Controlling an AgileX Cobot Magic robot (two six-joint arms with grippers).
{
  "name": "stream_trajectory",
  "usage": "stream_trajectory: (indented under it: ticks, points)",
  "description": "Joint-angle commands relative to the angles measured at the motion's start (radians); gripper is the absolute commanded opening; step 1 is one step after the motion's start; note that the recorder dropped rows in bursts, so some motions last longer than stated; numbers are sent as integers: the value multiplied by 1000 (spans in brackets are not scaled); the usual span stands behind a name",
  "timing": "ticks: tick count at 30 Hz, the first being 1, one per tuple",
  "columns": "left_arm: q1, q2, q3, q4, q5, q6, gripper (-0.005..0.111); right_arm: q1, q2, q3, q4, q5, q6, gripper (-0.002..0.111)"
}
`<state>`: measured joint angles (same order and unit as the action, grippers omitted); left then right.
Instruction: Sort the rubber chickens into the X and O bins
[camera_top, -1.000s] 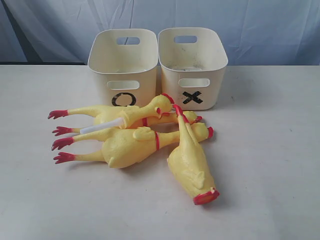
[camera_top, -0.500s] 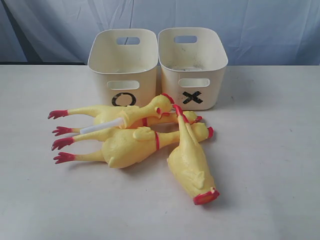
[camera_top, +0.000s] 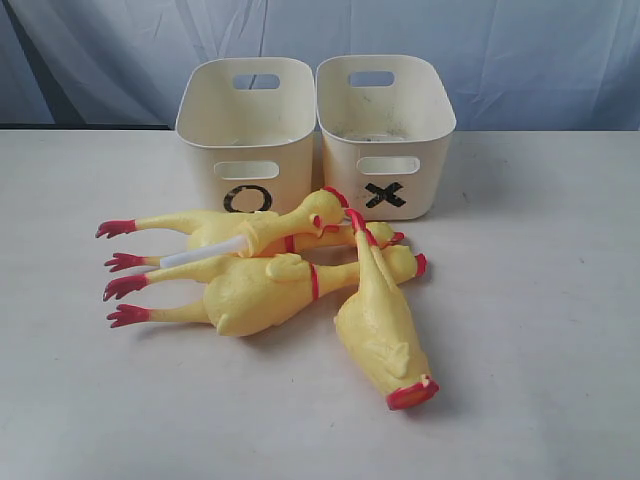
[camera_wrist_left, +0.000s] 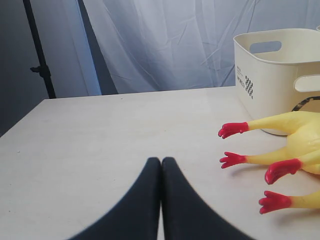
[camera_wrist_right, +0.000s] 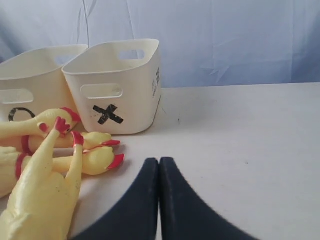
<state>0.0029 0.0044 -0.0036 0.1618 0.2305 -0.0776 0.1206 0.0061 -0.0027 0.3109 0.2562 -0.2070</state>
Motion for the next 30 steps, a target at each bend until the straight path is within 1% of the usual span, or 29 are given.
stream_trajectory:
  ticks: [1,12,19,28,30]
  points:
    - [5,-4,4,-1,1,-4,0,2,-6,3,13,-48,-1,0]
    - [5,-4,4,-1,1,-4,0,2,-6,3,13,-66,-1,0]
    - [5,-4,4,-1,1,-4,0,2,-6,3,17,-115,-1,0]
    - [5,-4,4,-1,1,-4,0,2,-6,3,269,-140,-1,0]
    - [5,-4,4,-1,1,-4,0,2,-6,3,298,-140,-1,0]
